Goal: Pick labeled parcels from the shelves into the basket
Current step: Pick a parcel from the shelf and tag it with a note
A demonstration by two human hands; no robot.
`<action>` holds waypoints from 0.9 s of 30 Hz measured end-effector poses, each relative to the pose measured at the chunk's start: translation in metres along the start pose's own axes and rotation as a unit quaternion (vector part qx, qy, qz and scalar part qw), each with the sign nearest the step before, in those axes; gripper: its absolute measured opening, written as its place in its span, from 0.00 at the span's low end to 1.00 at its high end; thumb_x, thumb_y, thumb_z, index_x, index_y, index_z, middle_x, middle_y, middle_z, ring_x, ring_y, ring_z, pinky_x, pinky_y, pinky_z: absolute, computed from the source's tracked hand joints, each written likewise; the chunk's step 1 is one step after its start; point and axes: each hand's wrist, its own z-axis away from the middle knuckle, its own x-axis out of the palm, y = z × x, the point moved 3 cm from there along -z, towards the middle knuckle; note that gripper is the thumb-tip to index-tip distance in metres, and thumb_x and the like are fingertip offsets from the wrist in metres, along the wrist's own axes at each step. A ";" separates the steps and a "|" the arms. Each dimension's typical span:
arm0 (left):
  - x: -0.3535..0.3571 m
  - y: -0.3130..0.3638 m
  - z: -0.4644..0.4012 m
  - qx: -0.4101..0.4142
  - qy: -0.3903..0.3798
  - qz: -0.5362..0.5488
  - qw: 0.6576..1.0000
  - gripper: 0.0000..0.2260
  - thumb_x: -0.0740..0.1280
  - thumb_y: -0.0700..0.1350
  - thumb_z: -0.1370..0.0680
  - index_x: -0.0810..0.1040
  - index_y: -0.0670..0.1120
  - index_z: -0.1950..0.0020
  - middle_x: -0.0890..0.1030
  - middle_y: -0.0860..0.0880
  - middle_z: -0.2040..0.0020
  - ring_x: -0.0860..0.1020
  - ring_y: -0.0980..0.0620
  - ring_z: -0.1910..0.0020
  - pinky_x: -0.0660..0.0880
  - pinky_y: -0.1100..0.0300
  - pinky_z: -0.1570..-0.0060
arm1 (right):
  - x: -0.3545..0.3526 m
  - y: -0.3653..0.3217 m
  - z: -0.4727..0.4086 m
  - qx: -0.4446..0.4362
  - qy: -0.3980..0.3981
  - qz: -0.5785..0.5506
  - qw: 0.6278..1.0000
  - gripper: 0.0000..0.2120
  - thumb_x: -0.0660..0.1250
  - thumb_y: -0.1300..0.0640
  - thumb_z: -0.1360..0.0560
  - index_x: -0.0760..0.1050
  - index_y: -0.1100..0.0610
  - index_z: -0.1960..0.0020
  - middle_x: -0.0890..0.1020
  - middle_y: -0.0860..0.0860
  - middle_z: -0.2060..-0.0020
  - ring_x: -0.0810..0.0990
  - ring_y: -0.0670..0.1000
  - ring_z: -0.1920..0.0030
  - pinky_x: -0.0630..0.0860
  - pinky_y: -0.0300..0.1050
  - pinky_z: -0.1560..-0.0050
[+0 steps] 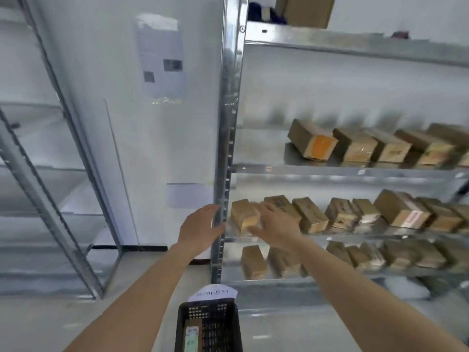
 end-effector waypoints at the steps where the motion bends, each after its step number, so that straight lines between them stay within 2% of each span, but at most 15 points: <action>1: -0.009 0.020 0.003 0.016 0.011 0.006 1.000 0.27 0.63 0.60 0.20 0.62 0.56 0.23 0.64 0.56 0.23 0.65 0.52 0.26 0.64 0.54 0.29 | -0.021 0.005 0.008 0.001 0.013 0.010 1.000 0.34 0.64 0.35 0.22 0.55 0.40 0.20 0.60 0.46 0.19 0.67 0.55 0.24 0.70 0.58 0.28; 4: -0.033 0.079 0.004 0.049 0.022 0.015 0.998 0.27 0.63 0.61 0.21 0.63 0.56 0.23 0.66 0.56 0.24 0.68 0.51 0.28 0.67 0.52 0.30 | -0.083 0.026 0.030 0.011 0.050 0.032 0.998 0.34 0.63 0.36 0.21 0.54 0.40 0.20 0.59 0.46 0.19 0.66 0.54 0.23 0.70 0.58 0.28; 8: -0.054 0.155 -0.007 0.086 0.059 0.019 0.994 0.24 0.65 0.59 0.21 0.66 0.58 0.26 0.71 0.57 0.28 0.74 0.52 0.34 0.72 0.55 0.37 | -0.157 0.064 0.054 0.017 0.113 0.026 0.993 0.34 0.63 0.34 0.21 0.55 0.40 0.20 0.62 0.46 0.20 0.67 0.55 0.24 0.72 0.59 0.30; 12: -0.050 0.221 -0.025 0.103 0.061 0.024 0.993 0.27 0.62 0.62 0.21 0.63 0.57 0.23 0.66 0.55 0.24 0.68 0.51 0.28 0.68 0.51 0.31 | -0.210 0.119 0.070 0.035 0.127 0.018 0.991 0.34 0.63 0.35 0.21 0.55 0.42 0.19 0.61 0.46 0.20 0.70 0.55 0.26 0.74 0.59 0.33; 17: -0.024 0.292 -0.043 0.109 0.084 0.043 0.990 0.26 0.61 0.60 0.20 0.64 0.56 0.23 0.66 0.53 0.24 0.66 0.51 0.26 0.64 0.53 0.29 | -0.247 0.195 0.081 0.028 0.129 0.013 0.991 0.34 0.62 0.33 0.22 0.56 0.39 0.20 0.64 0.46 0.22 0.73 0.55 0.29 0.76 0.57 0.37; 20: -0.010 0.324 -0.050 0.102 0.099 0.032 0.989 0.26 0.61 0.61 0.20 0.63 0.55 0.23 0.66 0.53 0.24 0.67 0.50 0.27 0.66 0.52 0.31 | -0.265 0.230 0.082 0.021 0.121 0.008 0.992 0.35 0.64 0.33 0.22 0.57 0.41 0.20 0.63 0.47 0.21 0.70 0.55 0.27 0.74 0.57 0.34; 27: 0.010 0.355 -0.077 0.083 0.104 0.016 0.991 0.27 0.61 0.60 0.20 0.61 0.56 0.22 0.66 0.54 0.24 0.68 0.50 0.28 0.68 0.53 0.33 | -0.275 0.277 0.060 0.003 0.100 -0.031 0.995 0.35 0.62 0.31 0.23 0.56 0.39 0.20 0.61 0.47 0.20 0.70 0.56 0.26 0.73 0.57 0.33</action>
